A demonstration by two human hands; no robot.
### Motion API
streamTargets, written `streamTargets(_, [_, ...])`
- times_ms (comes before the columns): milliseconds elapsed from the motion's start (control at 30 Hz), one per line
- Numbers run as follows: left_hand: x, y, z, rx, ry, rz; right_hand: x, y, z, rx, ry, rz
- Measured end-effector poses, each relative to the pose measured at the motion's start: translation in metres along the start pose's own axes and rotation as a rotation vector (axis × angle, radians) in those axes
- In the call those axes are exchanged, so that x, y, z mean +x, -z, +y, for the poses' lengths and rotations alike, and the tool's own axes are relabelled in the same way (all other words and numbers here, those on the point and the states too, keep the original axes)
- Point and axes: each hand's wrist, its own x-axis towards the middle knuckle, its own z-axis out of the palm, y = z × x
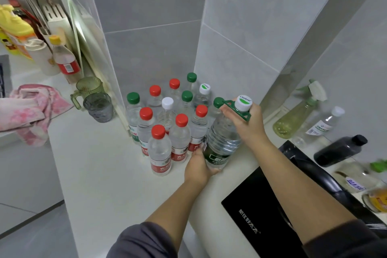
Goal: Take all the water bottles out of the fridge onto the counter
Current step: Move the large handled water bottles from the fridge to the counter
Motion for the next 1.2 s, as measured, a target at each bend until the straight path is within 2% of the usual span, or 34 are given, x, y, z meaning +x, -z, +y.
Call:
streamTargets(233, [0.019, -0.017, 0.024, -0.019, 0.075, 0.036, 0.028, 0.017, 0.015, 0.013, -0.002, -0.003])
streamTargets(800, [0.013, -0.027, 0.028, -0.059, 0.127, 0.052, 0.028, 0.017, 0.018, 0.036, 0.030, -0.012])
streamTargets(1200, [0.018, -0.028, 0.022, -0.066, 0.107, 0.015, 0.015, 0.017, 0.008, 0.066, -0.113, 0.013])
